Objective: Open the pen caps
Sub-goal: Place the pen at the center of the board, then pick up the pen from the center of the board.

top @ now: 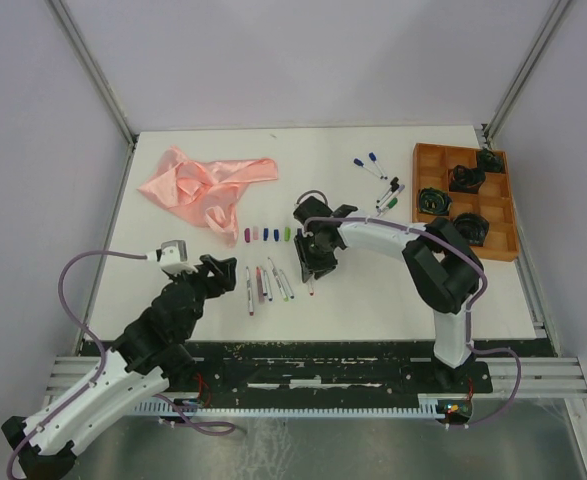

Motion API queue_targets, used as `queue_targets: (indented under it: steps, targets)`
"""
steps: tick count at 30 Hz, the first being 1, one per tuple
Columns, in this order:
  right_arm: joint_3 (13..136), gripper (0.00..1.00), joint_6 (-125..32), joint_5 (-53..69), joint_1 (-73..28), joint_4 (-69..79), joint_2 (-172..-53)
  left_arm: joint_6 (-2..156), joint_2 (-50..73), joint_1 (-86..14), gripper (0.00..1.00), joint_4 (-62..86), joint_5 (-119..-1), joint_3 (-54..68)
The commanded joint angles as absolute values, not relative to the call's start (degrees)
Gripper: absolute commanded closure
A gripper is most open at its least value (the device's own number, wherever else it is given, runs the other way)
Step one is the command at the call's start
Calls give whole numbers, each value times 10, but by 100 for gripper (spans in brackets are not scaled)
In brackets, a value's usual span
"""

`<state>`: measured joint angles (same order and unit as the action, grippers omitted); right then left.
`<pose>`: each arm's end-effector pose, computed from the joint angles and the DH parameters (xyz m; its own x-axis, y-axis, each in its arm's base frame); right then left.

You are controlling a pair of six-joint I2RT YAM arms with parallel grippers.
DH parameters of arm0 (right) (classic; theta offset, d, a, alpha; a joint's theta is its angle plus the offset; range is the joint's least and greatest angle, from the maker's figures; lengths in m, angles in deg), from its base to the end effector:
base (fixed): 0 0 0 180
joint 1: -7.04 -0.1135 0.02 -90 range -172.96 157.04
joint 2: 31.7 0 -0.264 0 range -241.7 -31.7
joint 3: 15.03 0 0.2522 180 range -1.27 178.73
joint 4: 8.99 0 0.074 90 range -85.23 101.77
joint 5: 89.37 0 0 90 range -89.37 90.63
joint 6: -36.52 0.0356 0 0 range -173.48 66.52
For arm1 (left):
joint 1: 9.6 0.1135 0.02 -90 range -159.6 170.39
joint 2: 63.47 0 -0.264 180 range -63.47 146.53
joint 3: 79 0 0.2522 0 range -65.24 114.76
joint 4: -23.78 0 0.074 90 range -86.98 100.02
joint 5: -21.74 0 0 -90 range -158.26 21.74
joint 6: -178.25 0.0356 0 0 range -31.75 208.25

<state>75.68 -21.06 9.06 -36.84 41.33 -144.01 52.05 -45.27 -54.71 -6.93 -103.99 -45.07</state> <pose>0.2765 0.2731 0.1611 -0.9636 -0.1909 -0.1873 -0.2391 0.9285 0.2840 0.0933 -0.0642 0.2377 -0.2517 -0.4266 -0.8687 0.0351 0.8930 -0.4487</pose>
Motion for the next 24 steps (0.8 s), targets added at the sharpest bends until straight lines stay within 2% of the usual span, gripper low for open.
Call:
queue_targets:
  steps: [1,7,11,17,19,21,24]
  targets:
    - [782,55,-255,86,-354,410,-1381,493,-470,-547,22,-60,-1037,-444]
    - [793,56,-433,108,-322,424,-1319,484,-491,-546,21,-31,-1001,-466]
    - [808,55,-533,126,-267,447,-1291,458,-500,-546,7,32,-962,-508]
    - [836,51,-513,109,-135,447,-1328,453,-502,-546,6,58,-925,-525]
    - [837,50,-483,57,-114,429,-1344,452,-502,-546,6,47,-923,-522]
    - [843,43,-432,-29,-107,412,-1362,451,-505,-547,6,39,-923,-521]
    - [891,41,-382,-109,-103,438,-1410,448,-513,-547,6,33,-926,-524]
